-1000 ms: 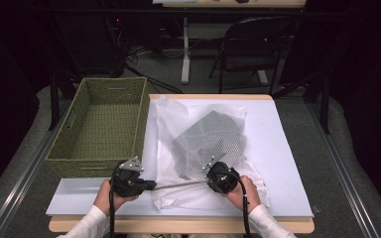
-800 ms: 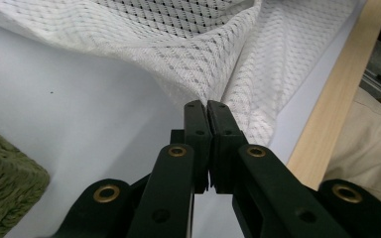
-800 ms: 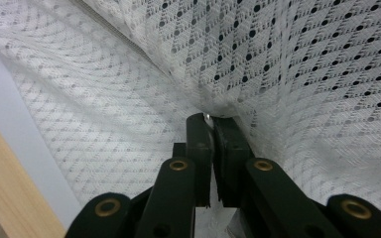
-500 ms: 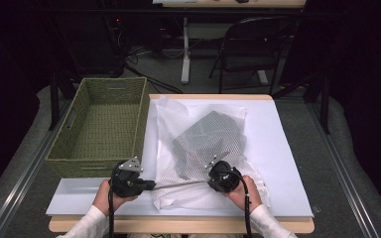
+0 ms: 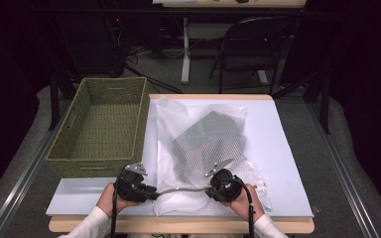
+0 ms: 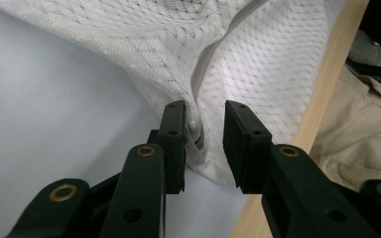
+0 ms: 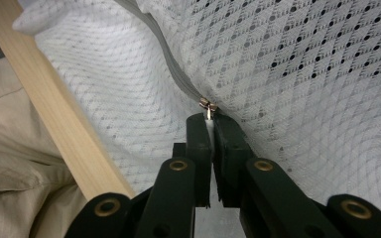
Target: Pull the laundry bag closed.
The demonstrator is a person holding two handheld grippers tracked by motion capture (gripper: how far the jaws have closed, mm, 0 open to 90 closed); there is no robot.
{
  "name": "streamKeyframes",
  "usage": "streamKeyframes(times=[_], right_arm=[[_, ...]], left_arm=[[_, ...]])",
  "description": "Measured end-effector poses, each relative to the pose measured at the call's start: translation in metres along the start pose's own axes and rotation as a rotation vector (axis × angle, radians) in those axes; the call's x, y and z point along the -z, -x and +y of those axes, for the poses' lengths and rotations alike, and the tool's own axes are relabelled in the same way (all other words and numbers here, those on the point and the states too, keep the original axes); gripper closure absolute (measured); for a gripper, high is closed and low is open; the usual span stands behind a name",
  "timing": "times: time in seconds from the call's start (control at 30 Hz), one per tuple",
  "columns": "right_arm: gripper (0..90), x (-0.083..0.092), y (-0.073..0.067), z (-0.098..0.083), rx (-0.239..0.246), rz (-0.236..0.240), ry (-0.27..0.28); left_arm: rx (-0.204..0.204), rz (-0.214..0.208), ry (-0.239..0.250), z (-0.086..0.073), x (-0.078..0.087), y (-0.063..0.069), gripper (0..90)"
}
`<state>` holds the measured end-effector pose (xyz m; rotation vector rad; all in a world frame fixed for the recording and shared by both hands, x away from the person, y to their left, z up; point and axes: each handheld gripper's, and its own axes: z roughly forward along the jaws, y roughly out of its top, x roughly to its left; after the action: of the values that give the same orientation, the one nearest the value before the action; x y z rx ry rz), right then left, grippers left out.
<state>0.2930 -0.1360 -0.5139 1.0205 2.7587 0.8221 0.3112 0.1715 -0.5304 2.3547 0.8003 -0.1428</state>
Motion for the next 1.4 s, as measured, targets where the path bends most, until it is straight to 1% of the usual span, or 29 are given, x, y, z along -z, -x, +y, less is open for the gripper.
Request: streamKeyframes(times=[0.03, 0.07, 0.13, 0.17, 0.2, 0.27, 0.33, 0.4, 0.43, 0.5, 0.57, 0.6, 0.67, 0.7, 0.73, 0.77, 0.8, 0.87, 0.93, 0.97, 1.0, 1.03, 1.07, 1.13, 1.2, 1.27, 1.33, 1.37, 1.4], right_arm=[[86.7, 0.001, -0.001, -0.001, -0.007, 0.003, 0.001], [86.7, 0.001, -0.001, -0.001, -0.004, 0.007, 0.002], [86.7, 0.002, -0.002, -0.003, -0.011, 0.015, 0.001], [86.7, 0.002, -0.002, -0.004, -0.009, 0.015, 0.001], [86.7, 0.002, -0.002, -0.004, -0.006, 0.016, 0.002], [86.7, 0.002, -0.003, -0.005, -0.012, 0.018, -0.002], [86.7, 0.002, -0.003, -0.006, -0.008, 0.017, 0.000], [86.8, 0.003, -0.003, -0.007, -0.008, 0.010, -0.003], [86.8, 0.003, -0.003, -0.008, -0.010, 0.002, -0.008], [86.9, 0.002, -0.001, -0.009, -0.009, 0.001, -0.011], [87.0, 0.002, -0.002, -0.009, -0.009, -0.019, -0.017], [87.1, 0.001, -0.003, -0.009, -0.005, -0.035, -0.019], [87.1, 0.000, -0.002, -0.009, -0.016, -0.038, -0.023], [87.1, -0.001, -0.001, -0.010, -0.011, -0.054, -0.032], [87.1, -0.001, -0.001, -0.010, -0.016, -0.051, -0.029], [87.1, -0.001, 0.000, -0.011, -0.021, -0.048, -0.025], [87.1, -0.001, -0.001, -0.010, -0.016, -0.059, -0.031], [87.1, -0.001, -0.001, -0.010, -0.017, -0.058, -0.026], [87.0, -0.001, -0.001, -0.010, -0.003, -0.053, -0.024], [87.0, -0.001, -0.003, -0.010, 0.001, -0.051, -0.022], [86.9, -0.002, -0.005, -0.009, 0.010, -0.053, -0.020], [86.9, -0.002, -0.007, -0.008, 0.009, -0.052, -0.019], [86.9, -0.003, -0.009, -0.007, 0.021, -0.039, -0.018], [86.8, -0.006, -0.016, -0.004, 0.045, -0.026, -0.023], [86.8, -0.008, -0.020, -0.002, 0.052, -0.020, -0.025], [86.9, -0.009, -0.024, 0.000, 0.064, 0.000, -0.018], [86.9, -0.010, -0.027, 0.002, 0.080, 0.002, -0.013], [86.9, -0.010, -0.029, 0.003, 0.075, 0.001, -0.011], [86.8, -0.011, -0.031, 0.004, 0.092, -0.010, -0.013]], left_arm=[[0.002, -0.005, -0.010, 0.000, -0.003, -0.001, 69.2], [0.002, 0.008, -0.020, 0.000, -0.006, -0.001, 69.2], [-0.004, 0.016, -0.028, 0.001, -0.008, 0.000, 72.3], [-0.009, 0.034, -0.028, 0.001, -0.009, 0.000, 75.4], [-0.008, 0.035, -0.027, 0.001, -0.010, 0.000, 80.2], [-0.018, 0.047, -0.033, 0.001, -0.011, 0.001, 84.2], [-0.029, 0.055, -0.031, 0.001, -0.009, 0.001, 86.1], [-0.034, 0.074, -0.016, 0.001, -0.005, 0.001, 86.7], [-0.031, 0.090, 0.015, 0.000, 0.001, 0.001, 87.0], [-0.022, 0.084, 0.049, -0.001, 0.008, 0.001, 87.3], [-0.036, 0.088, 0.048, -0.001, 0.011, 0.003, 87.5], [-0.037, 0.092, 0.059, -0.001, 0.012, 0.004, 87.6], [-0.040, 0.091, 0.052, -0.002, 0.012, 0.005, 87.7], [-0.041, 0.087, 0.056, -0.003, 0.013, 0.005, 87.7], [-0.042, 0.082, 0.050, -0.003, 0.013, 0.005, 87.7], [-0.040, 0.083, 0.063, -0.002, 0.014, 0.005, 87.7], [-0.040, 0.079, 0.062, -0.002, 0.015, 0.005, 87.8], [-0.042, 0.083, 0.068, -0.002, 0.016, 0.004, 87.8], [-0.051, 0.088, 0.040, -0.002, 0.014, 0.003, 87.5], [-0.041, 0.071, 0.017, -0.002, 0.012, 0.001, 87.1], [-0.045, 0.072, 0.012, -0.003, 0.011, 0.000, 86.7], [-0.035, 0.064, 0.016, -0.003, 0.010, 0.000, 86.2], [-0.030, 0.050, 0.022, -0.002, 0.011, 0.000, 85.8], [-0.034, 0.054, 0.023, -0.002, 0.011, 0.001, 85.8], [-0.037, 0.053, 0.019, -0.002, 0.011, 0.002, 85.8], [-0.039, 0.051, 0.014, -0.002, 0.011, 0.003, 85.9], [-0.038, 0.048, 0.019, -0.002, 0.011, 0.004, 85.9], [-0.036, 0.048, 0.021, -0.002, 0.011, 0.004, 85.9], [-0.037, 0.048, 0.023, -0.002, 0.011, 0.004, 85.9]])
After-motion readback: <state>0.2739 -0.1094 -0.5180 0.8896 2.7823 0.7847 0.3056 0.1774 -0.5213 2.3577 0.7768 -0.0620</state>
